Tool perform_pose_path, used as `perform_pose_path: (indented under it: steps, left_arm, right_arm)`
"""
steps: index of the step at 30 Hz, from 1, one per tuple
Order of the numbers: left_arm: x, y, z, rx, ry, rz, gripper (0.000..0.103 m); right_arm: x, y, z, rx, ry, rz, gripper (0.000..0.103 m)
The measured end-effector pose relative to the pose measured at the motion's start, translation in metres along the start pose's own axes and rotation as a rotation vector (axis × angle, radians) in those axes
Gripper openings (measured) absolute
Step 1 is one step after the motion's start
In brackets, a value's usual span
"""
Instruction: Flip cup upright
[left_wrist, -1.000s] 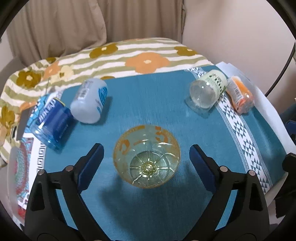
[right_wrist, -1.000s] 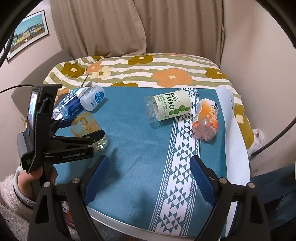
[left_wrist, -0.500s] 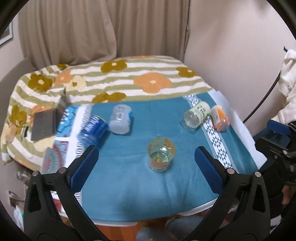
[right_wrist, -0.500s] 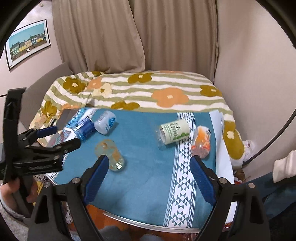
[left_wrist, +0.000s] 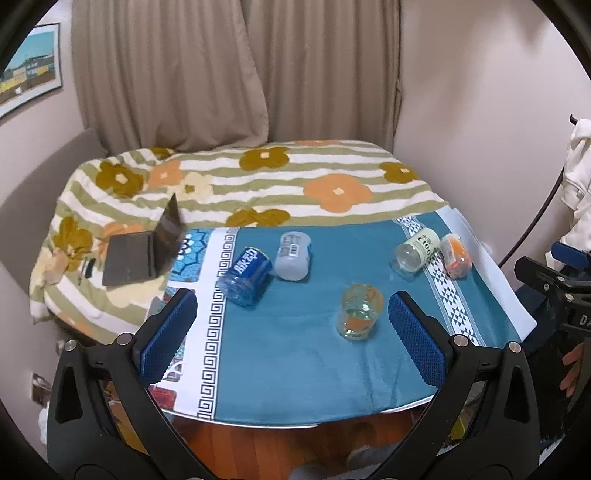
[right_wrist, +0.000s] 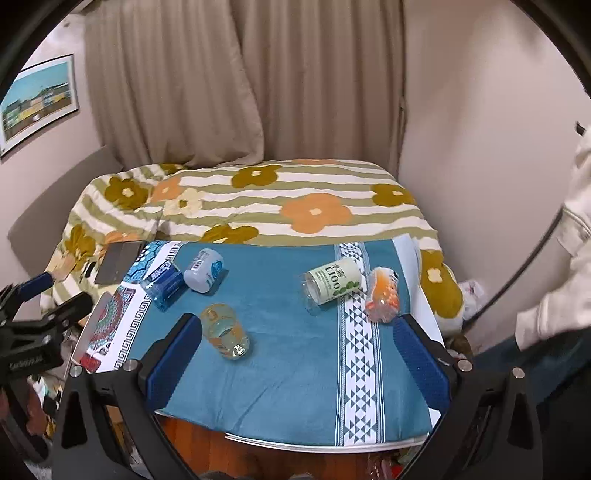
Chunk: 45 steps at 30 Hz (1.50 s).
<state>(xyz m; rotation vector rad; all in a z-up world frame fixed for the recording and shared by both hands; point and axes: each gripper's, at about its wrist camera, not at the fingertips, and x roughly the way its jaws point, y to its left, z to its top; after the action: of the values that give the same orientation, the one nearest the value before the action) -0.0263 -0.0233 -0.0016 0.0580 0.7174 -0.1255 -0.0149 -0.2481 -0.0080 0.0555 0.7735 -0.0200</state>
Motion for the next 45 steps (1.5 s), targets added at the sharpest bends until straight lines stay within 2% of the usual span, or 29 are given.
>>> perform_pose_path:
  steps: [6, 45]
  left_arm:
    - [-0.006, 0.004, -0.003, -0.001, -0.012, 0.009, 0.103]
    - [-0.011, 0.009, 0.001, 0.009, -0.051, 0.013, 0.103]
  right_arm:
    - [-0.004, 0.006, -0.005, 0.036, 0.003, -0.069, 0.103]
    - [-0.011, 0.012, 0.001, 0.03, -0.016, -0.088, 0.103]
